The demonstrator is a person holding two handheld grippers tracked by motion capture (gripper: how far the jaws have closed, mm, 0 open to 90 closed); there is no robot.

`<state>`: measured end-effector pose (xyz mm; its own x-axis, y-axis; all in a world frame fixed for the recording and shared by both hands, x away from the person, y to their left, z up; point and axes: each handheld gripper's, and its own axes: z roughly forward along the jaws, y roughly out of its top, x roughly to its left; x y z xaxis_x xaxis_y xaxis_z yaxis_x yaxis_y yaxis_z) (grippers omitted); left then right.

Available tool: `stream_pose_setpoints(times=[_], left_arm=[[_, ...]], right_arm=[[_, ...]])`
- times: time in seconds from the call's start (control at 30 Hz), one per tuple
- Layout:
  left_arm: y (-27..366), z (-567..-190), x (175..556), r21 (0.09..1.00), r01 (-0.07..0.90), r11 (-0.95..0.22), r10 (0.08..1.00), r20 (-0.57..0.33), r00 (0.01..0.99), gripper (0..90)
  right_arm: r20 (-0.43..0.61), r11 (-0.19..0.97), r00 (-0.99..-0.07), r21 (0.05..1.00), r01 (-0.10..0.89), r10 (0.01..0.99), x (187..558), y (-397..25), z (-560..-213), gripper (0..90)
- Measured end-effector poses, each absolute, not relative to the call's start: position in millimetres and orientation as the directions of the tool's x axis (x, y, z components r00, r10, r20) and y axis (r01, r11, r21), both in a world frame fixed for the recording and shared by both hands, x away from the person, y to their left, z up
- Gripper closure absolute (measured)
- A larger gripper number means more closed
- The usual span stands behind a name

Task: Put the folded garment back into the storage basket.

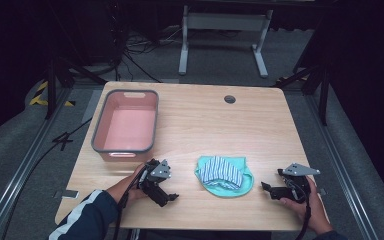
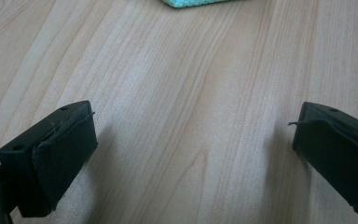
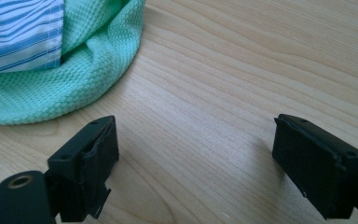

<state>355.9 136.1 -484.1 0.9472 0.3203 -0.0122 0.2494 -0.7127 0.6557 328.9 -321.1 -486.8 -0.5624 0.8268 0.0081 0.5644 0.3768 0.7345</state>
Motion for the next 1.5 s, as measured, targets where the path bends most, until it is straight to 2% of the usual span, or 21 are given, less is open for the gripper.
stream_pose_setpoints(times=[0.4, 0.63, 0.7, 0.77, 0.8, 0.83, 0.87, 0.97, 1.1, 1.13, 1.23, 1.5], left_arm=[[136, -484, 355, 0.656, 0.253, -0.711, 0.324, -0.014, 0.946, 0.0], [131, -480, 353, 0.628, 0.308, -0.715, 0.389, -0.009, 0.921, 0.9], [130, -477, 354, 0.627, 0.331, -0.705, 0.419, -0.009, 0.908, 5.7], [129, -475, 358, 0.631, 0.368, -0.683, 0.450, -0.034, 0.892, 17.0], [129, -475, 358, 0.631, 0.368, -0.683, 0.450, -0.034, 0.892, 17.4], [130, -473, 362, 0.623, 0.373, -0.687, 0.442, -0.048, 0.896, 16.0], [130, -471, 364, 0.645, 0.376, -0.665, 0.430, -0.081, 0.899, 16.0], [128, -463, 368, 0.691, 0.377, -0.616, 0.460, -0.073, 0.885, 22.9], [120, -457, 375, 0.706, 0.398, -0.586, 0.489, -0.083, 0.868, 28.9], [111, -455, 380, 0.705, 0.395, -0.589, 0.503, -0.063, 0.862, 31.9], [97, -456, 387, 0.707, 0.385, -0.592, 0.506, -0.046, 0.862, 34.1], [67, -463, 402, 0.708, 0.394, -0.586, 0.505, -0.062, 0.861, 34.8]], right_arm=[[0.007, 0.377, -0.560, 0.733, 0.566, 0.828, 328, -321, -487, 15.1], [0.010, 0.383, -0.561, 0.722, 0.577, 0.828, 327, -321, -485, 17.0], [0.011, 0.398, -0.578, 0.715, 0.575, 0.816, 326, -320, -484, 17.0], [0.016, 0.407, -0.594, 0.714, 0.570, 0.804, 325, -319, -483, 20.2], [0.016, 0.407, -0.594, 0.714, 0.570, 0.804, 325, -319, -483, 20.2], [0.043, 0.404, -0.627, 0.729, 0.552, 0.778, 323, -316, -480, 29.5], [0.043, 0.404, -0.627, 0.729, 0.552, 0.778, 323, -316, -480, 29.5], [0.023, 0.414, -0.635, 0.738, 0.532, 0.773, 322, -302, -473, 33.3], [0.025, 0.400, -0.624, 0.748, 0.530, 0.781, 325, -290, -466, 37.9], [0.026, 0.396, -0.620, 0.749, 0.532, 0.784, 327, -281, -462, 40.2], [0.002, 0.409, -0.620, 0.750, 0.519, 0.784, 331, -269, -457, 42.6], [0.015, 0.403, -0.619, 0.747, 0.530, 0.785, 348, -252, -459, 42.5]])
